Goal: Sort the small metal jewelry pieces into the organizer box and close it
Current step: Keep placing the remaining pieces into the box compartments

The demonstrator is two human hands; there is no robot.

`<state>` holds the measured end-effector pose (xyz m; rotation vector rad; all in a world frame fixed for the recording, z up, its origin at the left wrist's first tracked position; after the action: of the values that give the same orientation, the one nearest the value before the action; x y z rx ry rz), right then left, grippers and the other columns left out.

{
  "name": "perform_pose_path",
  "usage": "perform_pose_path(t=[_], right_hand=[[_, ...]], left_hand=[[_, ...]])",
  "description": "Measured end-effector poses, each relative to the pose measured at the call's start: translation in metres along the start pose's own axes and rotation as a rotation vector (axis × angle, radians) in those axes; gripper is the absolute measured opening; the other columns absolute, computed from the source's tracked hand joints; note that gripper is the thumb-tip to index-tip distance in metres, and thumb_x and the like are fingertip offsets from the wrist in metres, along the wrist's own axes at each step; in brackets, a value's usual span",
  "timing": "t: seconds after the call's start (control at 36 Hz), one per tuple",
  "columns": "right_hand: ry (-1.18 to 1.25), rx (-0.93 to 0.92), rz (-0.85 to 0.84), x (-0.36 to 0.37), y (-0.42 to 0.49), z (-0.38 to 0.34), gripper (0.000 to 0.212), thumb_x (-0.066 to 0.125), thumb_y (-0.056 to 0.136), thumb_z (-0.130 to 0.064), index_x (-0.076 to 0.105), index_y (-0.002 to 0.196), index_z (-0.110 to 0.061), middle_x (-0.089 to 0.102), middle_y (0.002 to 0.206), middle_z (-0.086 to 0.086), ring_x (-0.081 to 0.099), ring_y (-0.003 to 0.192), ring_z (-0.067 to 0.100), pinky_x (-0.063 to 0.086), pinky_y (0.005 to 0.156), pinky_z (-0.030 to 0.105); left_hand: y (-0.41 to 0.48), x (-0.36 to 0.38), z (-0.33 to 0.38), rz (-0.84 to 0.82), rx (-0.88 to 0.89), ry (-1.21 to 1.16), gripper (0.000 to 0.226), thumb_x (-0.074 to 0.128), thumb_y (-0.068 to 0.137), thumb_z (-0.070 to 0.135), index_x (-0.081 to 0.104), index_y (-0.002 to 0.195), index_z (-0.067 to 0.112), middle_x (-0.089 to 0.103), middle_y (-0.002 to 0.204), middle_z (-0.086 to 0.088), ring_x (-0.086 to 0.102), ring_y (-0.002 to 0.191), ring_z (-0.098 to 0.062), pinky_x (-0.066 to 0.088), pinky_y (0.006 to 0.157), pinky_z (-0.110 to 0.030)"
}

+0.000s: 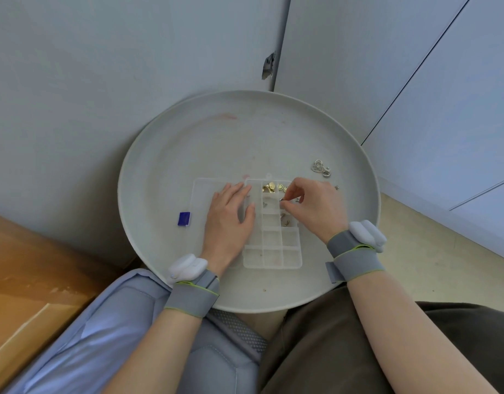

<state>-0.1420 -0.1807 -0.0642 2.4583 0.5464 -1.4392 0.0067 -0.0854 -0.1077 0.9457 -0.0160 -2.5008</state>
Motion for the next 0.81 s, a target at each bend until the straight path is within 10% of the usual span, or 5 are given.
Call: perform_pose_path(t=[0.42,0.81], right_hand=[[0.259,0.134,0.216,-0.016,0.008,0.020,0.007,0.071,0.074,-0.023,0.065,0.077,-0.024,0.069,0.076,-0.013,0.061,0.066,0.011,0.048,0.069,0.025],[0.133,0.319,0.267,0.002,0.028,0.046,0.038,0.052,0.088,-0.010,0.055,0.125,-0.008,0.054,0.126,0.013,0.042,0.121,0.032,0.033,0.098,0.033]], left_hand=[[0.001,-0.002,0.000,0.008,0.004,-0.009,0.039,0.051,0.094,0.021,0.050,0.133,0.017,0.044,0.143,0.000,0.027,0.140,-0.016,0.013,0.118,-0.035],[-0.001,-0.002,0.000,0.008,0.007,0.010,0.040,0.049,0.095,0.023,0.048,0.135,0.019,0.042,0.145,0.003,0.025,0.140,-0.012,0.003,0.115,-0.022]])
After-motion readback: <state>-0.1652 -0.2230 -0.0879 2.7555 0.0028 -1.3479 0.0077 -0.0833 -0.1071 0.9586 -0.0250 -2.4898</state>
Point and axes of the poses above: each hand's wrist, its own y-axis towards the middle knuckle, its own x-axis out of the palm, z = x × y, the point moved 1 cm from there along y, towards the middle knuckle
